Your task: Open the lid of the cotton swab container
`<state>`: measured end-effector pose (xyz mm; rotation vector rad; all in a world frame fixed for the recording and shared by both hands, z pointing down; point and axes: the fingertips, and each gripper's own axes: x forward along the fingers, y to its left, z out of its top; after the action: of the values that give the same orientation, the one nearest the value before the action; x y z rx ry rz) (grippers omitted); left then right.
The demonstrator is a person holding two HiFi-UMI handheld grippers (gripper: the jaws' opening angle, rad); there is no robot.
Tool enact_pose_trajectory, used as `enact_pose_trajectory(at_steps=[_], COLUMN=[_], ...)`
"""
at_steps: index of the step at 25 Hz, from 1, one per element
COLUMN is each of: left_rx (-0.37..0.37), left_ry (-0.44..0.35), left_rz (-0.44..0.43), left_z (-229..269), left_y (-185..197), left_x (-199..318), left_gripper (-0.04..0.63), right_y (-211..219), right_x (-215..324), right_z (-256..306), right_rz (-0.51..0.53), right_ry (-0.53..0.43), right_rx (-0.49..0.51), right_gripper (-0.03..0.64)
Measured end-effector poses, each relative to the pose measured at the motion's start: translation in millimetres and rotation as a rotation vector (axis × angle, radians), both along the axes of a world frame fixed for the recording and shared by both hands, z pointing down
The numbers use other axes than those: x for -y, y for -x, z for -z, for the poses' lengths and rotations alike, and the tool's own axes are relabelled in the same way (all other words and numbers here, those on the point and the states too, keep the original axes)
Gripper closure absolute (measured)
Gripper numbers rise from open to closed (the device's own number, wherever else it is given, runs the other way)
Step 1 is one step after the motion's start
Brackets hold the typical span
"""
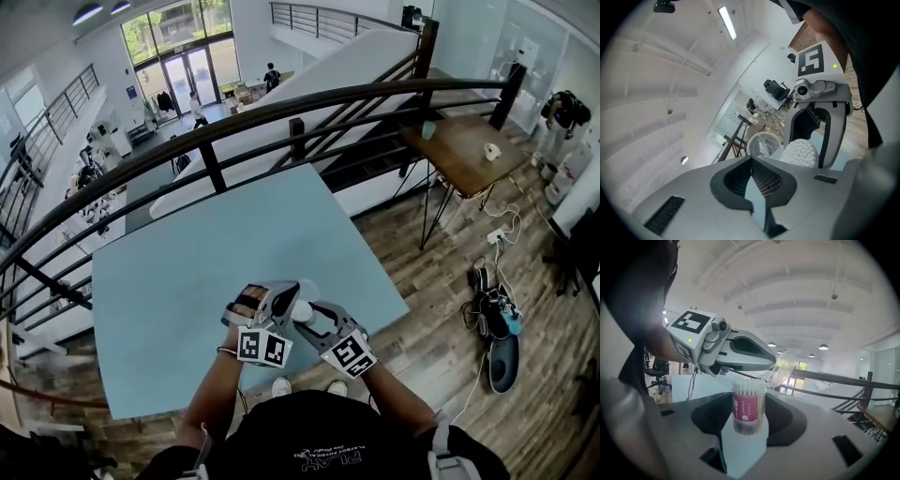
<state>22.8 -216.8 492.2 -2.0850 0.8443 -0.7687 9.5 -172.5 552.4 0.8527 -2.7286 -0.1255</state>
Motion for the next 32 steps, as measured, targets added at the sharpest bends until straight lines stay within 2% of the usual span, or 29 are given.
enact_pose_trajectory(at_steps=[5,9,12,18,27,32], left_rx=[-0.067,-0.075,-0.115,-0.307,-0.653,-0.719], left_ry=[0.03,0.033,0.061,0.152,0.332,0.356], left_rz=[0.049,0.082,0.104,0.157,0.233,0.264], left_z=[-3,-7,-7,-7,-20,-27], left_y=[12,22,28,38,60,68], left_x=[3,2,0,-5,-10,-13], left_gripper=[0.581,0.581,0.581,0.581,0.581,0.581], right_y=[-15,-33,-41,-49,-49,-49], right_x=[12,26,36,43,46,50], right_z=[1,13,18,29,41,43], right_rz=[-0.08,-0.18,-0.233,-0.288,-0.329,-0.358], right_ry=[0.025,0.018,0.011,-0.021,-0.069,-0.079], right_rx=[0.066,0.151,0.183,0.209,0.209,0.193], right_gripper=[0.388,0.387,0.387,0.385,0.385,0.385])
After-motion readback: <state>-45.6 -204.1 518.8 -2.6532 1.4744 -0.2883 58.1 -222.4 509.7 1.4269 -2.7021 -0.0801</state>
